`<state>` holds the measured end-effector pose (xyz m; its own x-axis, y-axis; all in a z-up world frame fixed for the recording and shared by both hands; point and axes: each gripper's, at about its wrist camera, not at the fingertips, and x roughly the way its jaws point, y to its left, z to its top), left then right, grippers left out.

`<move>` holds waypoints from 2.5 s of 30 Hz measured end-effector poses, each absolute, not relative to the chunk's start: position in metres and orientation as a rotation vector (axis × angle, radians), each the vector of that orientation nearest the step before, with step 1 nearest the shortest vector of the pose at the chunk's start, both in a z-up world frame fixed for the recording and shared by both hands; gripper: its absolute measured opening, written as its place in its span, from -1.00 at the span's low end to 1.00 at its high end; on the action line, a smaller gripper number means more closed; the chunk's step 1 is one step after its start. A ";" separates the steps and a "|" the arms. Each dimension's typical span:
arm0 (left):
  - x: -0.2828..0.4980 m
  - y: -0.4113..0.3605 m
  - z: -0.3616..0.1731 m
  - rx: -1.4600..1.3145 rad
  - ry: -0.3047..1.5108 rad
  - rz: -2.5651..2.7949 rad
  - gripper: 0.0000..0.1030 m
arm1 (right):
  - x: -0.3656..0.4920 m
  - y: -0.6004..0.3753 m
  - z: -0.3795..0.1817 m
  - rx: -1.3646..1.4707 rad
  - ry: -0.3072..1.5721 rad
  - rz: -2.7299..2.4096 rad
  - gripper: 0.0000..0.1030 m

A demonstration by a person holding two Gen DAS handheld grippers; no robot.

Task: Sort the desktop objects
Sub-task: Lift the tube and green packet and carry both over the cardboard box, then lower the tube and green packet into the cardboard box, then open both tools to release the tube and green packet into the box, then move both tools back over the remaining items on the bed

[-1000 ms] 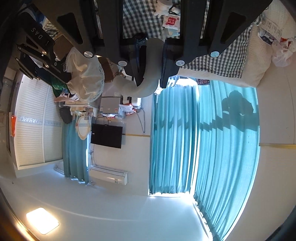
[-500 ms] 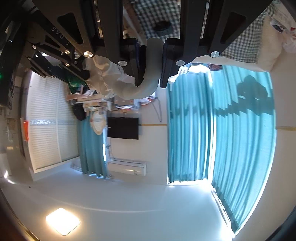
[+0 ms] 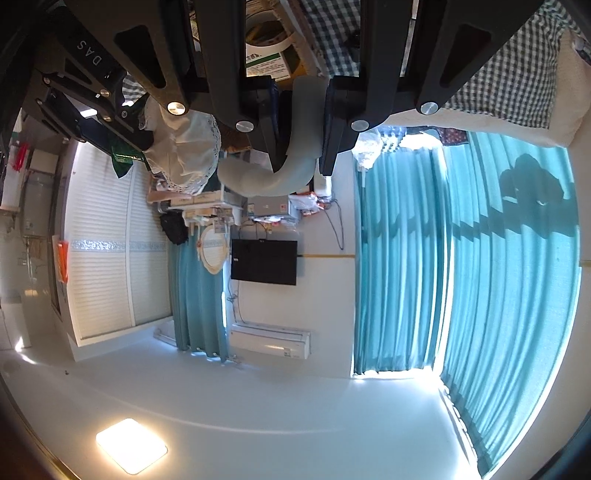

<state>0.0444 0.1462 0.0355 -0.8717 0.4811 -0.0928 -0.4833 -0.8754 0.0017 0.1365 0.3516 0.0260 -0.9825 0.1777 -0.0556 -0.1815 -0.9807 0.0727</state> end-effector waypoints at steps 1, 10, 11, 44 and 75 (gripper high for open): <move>0.040 0.152 0.032 -0.140 0.040 2.623 -0.66 | 0.133 0.356 0.023 -0.086 0.120 2.946 -0.21; -0.002 0.199 -0.010 -0.312 0.096 2.537 -0.66 | 0.105 0.385 -0.005 -0.218 0.163 2.873 -0.21; -0.008 0.205 -0.016 -0.335 0.102 2.528 -0.66 | 0.101 0.387 -0.009 -0.233 0.169 2.867 -0.21; -0.036 0.230 -0.034 -0.506 0.088 2.573 0.63 | 0.079 0.403 -0.032 -0.425 0.067 2.757 0.22; 0.063 0.079 0.058 -0.175 0.082 2.894 1.00 | 0.166 0.312 0.056 -0.017 -0.048 2.871 1.00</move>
